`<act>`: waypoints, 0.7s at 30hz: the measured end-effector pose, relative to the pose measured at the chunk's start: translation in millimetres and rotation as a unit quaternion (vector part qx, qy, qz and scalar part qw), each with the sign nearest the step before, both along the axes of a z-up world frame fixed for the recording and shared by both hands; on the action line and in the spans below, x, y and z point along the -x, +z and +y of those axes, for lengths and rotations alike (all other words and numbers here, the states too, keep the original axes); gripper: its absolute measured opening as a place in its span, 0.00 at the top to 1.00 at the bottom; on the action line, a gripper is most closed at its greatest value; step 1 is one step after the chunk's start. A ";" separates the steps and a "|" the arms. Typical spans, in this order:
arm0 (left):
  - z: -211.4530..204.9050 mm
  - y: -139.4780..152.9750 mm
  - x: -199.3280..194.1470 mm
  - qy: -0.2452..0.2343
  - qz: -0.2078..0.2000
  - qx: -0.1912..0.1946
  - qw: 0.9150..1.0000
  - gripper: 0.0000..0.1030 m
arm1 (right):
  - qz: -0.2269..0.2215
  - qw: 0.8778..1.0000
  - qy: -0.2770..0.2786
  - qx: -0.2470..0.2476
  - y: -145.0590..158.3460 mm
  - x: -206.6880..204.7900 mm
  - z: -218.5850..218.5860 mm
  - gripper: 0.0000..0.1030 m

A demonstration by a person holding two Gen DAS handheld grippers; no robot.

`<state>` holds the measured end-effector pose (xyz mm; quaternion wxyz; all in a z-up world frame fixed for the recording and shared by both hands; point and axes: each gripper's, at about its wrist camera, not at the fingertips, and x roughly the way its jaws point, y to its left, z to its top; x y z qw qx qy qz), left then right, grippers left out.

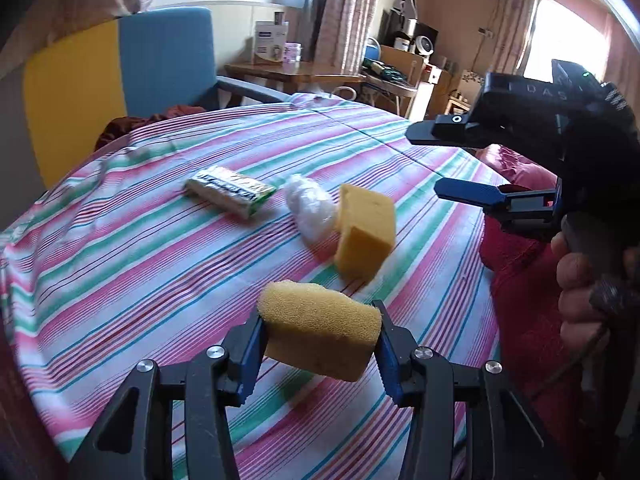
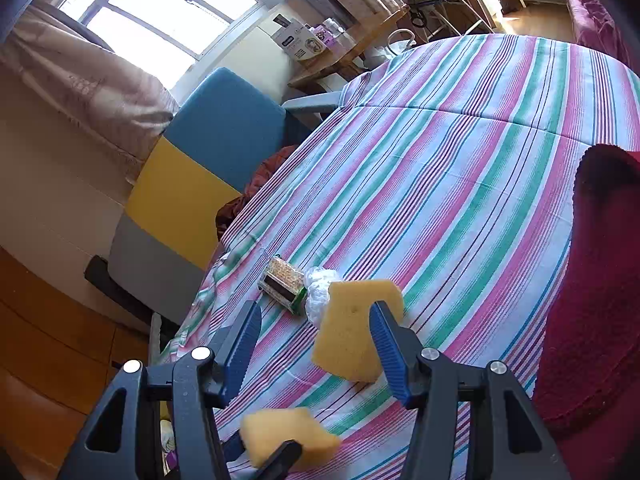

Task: Organize objects
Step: 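Grasp a yellow sponge with the left tool while the right tool approaches the plastic bundle, then grasp the clear plastic bundle with the right tool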

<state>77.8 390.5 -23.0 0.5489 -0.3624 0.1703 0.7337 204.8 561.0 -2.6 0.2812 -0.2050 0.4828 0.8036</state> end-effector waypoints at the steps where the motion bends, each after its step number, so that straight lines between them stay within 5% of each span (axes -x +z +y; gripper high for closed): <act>1: -8.3 -0.5 3.0 0.010 0.002 0.002 1.000 0.52 | -0.006 1.000 0.007 -0.001 -0.2 3.6 -1.0 0.44; 7: -72.2 -1.2 14.2 0.058 0.003 0.006 0.998 0.52 | -0.066 0.995 0.062 -0.045 5.8 32.0 -18.2 0.44; 12: -99.9 5.1 17.2 0.075 -0.002 -0.005 0.997 0.52 | -0.128 0.979 0.132 -0.088 11.9 74.9 -24.5 0.45; 16: -116.6 14.7 21.0 0.086 -0.009 -0.026 0.996 0.52 | -0.207 0.953 0.174 -0.138 13.0 122.9 -12.5 0.45; 21: -133.4 24.2 27.0 0.102 -0.015 -0.044 0.994 0.52 | -0.325 0.907 0.228 -0.143 -22.2 174.5 6.4 0.45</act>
